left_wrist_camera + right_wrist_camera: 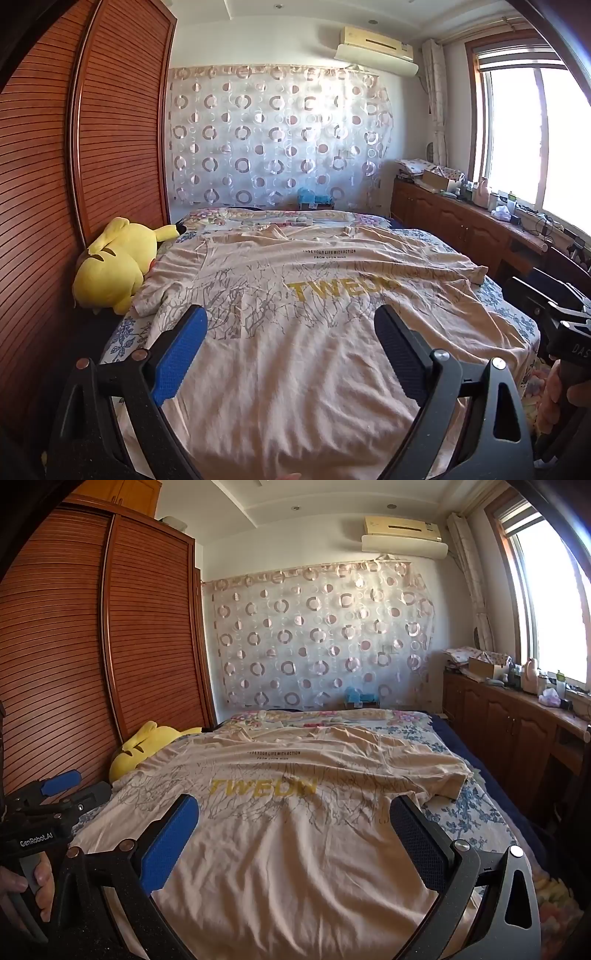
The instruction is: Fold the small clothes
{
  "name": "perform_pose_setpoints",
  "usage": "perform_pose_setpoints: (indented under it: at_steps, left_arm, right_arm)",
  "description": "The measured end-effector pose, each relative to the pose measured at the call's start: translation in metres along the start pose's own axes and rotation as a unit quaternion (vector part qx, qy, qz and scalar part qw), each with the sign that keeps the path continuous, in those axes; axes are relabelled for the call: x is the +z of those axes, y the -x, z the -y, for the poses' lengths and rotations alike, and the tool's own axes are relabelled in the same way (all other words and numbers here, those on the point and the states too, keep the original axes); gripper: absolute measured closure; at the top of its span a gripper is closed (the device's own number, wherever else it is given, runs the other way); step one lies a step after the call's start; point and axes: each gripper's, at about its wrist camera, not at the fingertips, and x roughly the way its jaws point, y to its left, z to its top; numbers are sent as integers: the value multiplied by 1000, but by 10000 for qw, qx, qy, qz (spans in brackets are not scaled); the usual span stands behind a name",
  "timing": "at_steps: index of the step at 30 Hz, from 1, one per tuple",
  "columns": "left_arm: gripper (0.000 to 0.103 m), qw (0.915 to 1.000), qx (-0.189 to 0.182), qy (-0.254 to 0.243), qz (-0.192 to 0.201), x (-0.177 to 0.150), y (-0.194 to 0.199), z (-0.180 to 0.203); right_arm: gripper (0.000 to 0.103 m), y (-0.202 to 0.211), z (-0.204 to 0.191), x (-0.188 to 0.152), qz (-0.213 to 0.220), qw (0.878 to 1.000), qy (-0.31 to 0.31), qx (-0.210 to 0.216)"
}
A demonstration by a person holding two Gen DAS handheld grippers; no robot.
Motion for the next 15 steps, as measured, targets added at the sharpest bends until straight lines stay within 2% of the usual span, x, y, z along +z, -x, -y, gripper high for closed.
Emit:
perform_pose_setpoints:
  at_steps: [15]
  left_arm:
    - [11, 10000, 8, -13, 17, 0, 0, 0]
  right_arm:
    - [0, 0, 0, 0, -6, 10000, -3, 6]
